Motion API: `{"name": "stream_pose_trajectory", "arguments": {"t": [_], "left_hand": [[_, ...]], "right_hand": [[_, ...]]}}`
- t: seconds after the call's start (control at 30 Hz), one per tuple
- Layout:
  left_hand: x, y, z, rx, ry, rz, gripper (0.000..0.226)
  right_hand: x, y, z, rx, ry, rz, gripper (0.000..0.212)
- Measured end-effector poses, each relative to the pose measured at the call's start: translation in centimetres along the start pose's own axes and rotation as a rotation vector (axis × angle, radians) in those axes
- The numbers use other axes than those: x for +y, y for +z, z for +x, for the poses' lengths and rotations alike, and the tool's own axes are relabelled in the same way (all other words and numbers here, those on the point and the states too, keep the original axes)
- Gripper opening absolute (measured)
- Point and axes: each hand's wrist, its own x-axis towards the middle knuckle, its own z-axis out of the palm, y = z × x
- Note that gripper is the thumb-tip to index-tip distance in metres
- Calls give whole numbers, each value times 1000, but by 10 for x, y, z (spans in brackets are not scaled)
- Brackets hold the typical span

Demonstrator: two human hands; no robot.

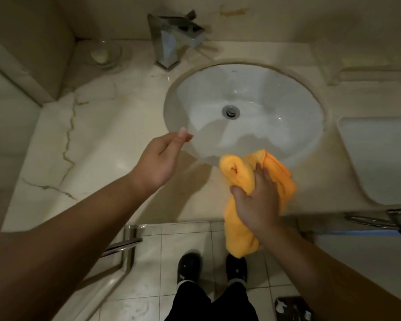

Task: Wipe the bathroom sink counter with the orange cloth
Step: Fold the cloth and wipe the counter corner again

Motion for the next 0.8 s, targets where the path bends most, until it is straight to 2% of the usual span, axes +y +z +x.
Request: {"name": "stream_pose_trajectory", "arguments": {"t": [0.1, 0.43, 0.63, 0.8], "left_hand": [[-24, -39, -19, 157, -11, -5, 51], [-65, -133, -67, 452, -96, -118, 62], [-65, -154, -94, 551, -78, -138, 62], [-58, -167, -114, 587, -52, -122, 57]], "right_hand": [[-31, 39, -14, 18, -32, -40, 59], [-121, 132, -54, -190, -228, -156, 49], [-160, 165, -74, -326, -385, -160, 45], [-188, 195, -85, -434, -487, -224, 56]]}}
